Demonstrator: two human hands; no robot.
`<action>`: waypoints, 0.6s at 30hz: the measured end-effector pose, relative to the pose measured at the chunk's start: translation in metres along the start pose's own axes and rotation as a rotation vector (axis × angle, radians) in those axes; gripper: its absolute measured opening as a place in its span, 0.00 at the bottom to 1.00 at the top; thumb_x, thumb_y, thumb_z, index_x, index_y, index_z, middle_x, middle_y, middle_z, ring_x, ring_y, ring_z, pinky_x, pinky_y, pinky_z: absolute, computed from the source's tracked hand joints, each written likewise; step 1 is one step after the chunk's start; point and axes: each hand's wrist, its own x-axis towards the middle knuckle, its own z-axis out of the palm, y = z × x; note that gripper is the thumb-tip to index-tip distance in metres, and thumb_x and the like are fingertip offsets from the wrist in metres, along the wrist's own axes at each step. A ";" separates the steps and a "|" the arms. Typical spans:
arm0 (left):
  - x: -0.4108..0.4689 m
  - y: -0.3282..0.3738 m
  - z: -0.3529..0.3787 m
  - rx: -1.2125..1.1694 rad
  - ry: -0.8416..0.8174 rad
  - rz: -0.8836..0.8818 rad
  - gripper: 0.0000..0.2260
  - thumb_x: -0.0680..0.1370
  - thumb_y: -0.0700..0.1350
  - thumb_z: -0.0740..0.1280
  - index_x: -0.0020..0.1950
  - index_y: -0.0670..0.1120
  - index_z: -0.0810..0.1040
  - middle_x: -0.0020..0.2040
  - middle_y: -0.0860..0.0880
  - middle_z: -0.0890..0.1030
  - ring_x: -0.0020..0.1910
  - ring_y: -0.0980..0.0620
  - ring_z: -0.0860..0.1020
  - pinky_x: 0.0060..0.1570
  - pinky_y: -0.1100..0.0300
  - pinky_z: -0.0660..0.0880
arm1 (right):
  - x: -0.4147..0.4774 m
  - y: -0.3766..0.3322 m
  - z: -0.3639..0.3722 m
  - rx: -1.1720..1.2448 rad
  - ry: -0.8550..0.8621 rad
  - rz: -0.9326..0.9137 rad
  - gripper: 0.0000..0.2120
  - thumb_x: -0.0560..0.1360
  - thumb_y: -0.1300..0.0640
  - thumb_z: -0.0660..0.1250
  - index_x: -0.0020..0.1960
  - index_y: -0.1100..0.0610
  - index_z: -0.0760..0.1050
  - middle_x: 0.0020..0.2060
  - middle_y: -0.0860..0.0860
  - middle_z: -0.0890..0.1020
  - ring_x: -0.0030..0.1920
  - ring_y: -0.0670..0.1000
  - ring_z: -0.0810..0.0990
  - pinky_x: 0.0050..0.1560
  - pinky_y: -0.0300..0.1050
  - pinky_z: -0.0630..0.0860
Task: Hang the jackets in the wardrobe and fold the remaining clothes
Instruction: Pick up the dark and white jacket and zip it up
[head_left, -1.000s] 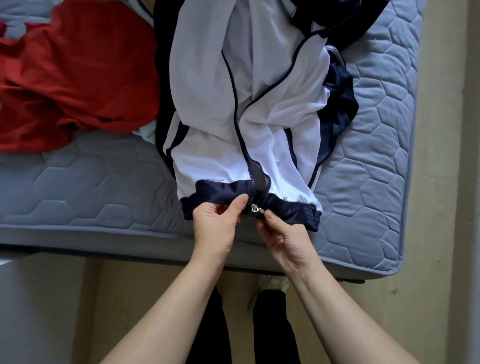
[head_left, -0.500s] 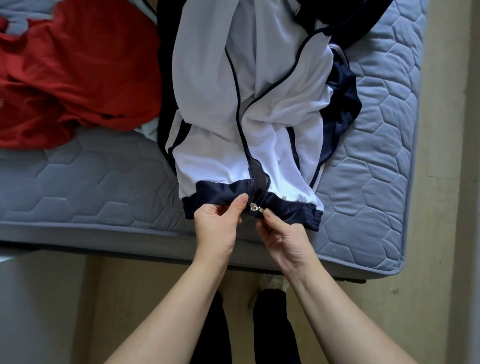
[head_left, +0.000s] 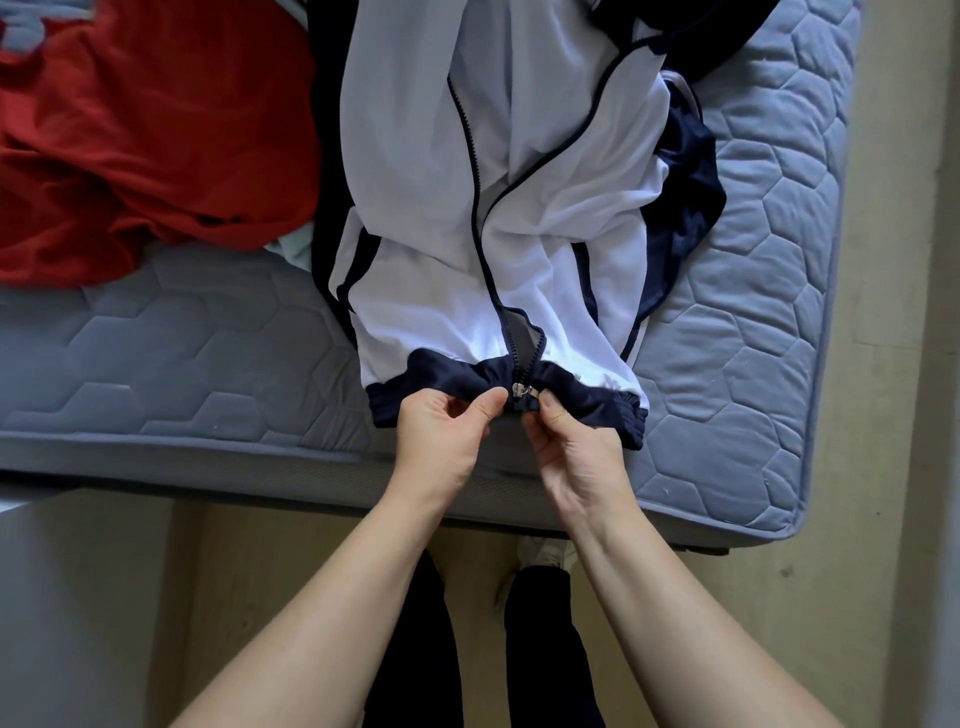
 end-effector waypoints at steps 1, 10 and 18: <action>0.001 0.000 0.000 -0.013 -0.022 -0.041 0.11 0.74 0.42 0.72 0.32 0.40 0.79 0.25 0.50 0.76 0.26 0.57 0.72 0.29 0.65 0.70 | 0.001 -0.001 0.001 -0.017 0.013 -0.021 0.08 0.70 0.73 0.67 0.44 0.61 0.79 0.35 0.51 0.84 0.36 0.46 0.83 0.35 0.38 0.80; -0.001 0.001 -0.001 -0.008 -0.072 -0.280 0.11 0.75 0.44 0.71 0.34 0.42 0.78 0.26 0.53 0.79 0.24 0.60 0.73 0.28 0.67 0.72 | -0.012 -0.013 -0.010 -0.327 -0.010 0.126 0.08 0.75 0.66 0.68 0.53 0.68 0.77 0.45 0.59 0.84 0.39 0.51 0.84 0.37 0.39 0.81; -0.008 0.005 0.003 0.085 -0.074 -0.262 0.12 0.76 0.44 0.70 0.33 0.41 0.77 0.25 0.53 0.79 0.22 0.60 0.72 0.26 0.67 0.70 | -0.014 -0.003 -0.004 -0.196 0.157 0.026 0.04 0.74 0.68 0.67 0.49 0.66 0.75 0.36 0.55 0.83 0.32 0.47 0.83 0.33 0.39 0.80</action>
